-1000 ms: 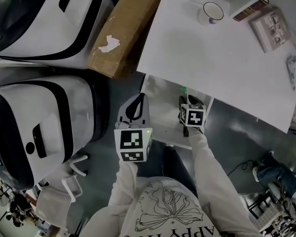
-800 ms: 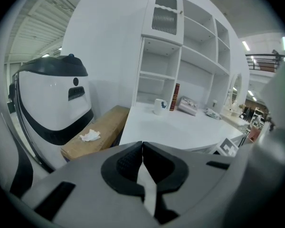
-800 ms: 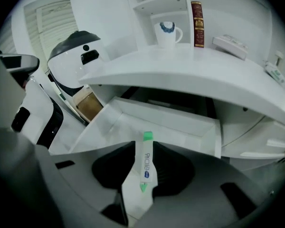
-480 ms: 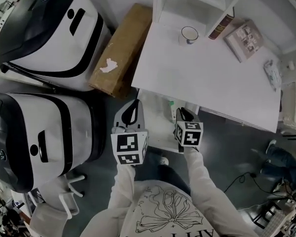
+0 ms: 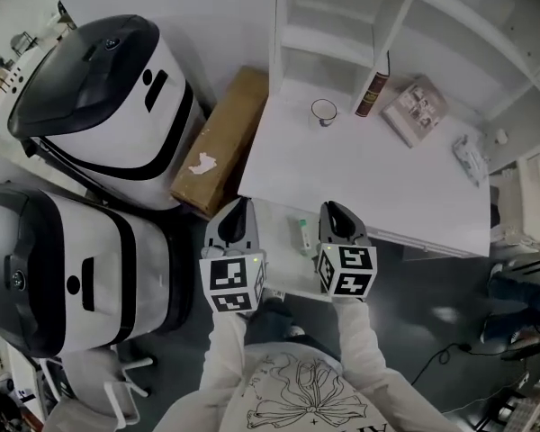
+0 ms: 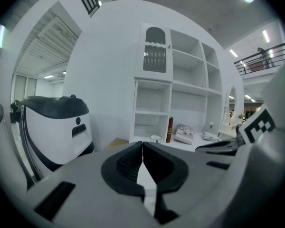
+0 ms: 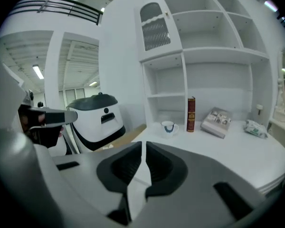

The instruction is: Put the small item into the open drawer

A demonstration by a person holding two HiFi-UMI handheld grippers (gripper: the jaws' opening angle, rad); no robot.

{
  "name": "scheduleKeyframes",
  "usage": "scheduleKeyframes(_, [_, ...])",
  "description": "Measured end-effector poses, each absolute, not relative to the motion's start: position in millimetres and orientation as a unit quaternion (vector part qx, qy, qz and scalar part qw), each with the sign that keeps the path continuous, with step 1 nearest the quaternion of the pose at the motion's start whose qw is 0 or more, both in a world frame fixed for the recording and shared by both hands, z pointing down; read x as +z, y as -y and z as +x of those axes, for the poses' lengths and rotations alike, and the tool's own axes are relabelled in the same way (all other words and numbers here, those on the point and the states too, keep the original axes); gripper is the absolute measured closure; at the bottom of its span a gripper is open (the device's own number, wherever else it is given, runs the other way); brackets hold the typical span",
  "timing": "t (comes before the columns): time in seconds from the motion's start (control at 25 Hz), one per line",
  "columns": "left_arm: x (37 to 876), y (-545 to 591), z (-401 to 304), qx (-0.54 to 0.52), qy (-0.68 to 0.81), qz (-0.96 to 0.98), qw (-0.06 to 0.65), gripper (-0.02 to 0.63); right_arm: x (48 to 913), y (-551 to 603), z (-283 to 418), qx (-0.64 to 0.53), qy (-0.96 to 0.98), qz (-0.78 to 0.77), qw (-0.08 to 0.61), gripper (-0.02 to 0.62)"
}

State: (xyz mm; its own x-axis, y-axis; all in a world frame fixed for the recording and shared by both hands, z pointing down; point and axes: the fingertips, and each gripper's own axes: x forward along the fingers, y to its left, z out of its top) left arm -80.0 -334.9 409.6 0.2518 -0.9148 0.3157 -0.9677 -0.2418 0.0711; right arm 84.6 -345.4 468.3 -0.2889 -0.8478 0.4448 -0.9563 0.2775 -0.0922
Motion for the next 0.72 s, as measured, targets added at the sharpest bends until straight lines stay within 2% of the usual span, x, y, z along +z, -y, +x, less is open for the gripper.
scheduleKeyframes(0.44, [340,333,-80,0.064,0.614,0.783,0.079,0.6,371,347,93,0.111,0.792,0.596,0.074,0.577])
scheduleKeyframes(0.72, [324,330,-79,0.055,0.615,0.784,0.063,0.6,344,345,96,0.087,0.793,0.6,0.054,0.581])
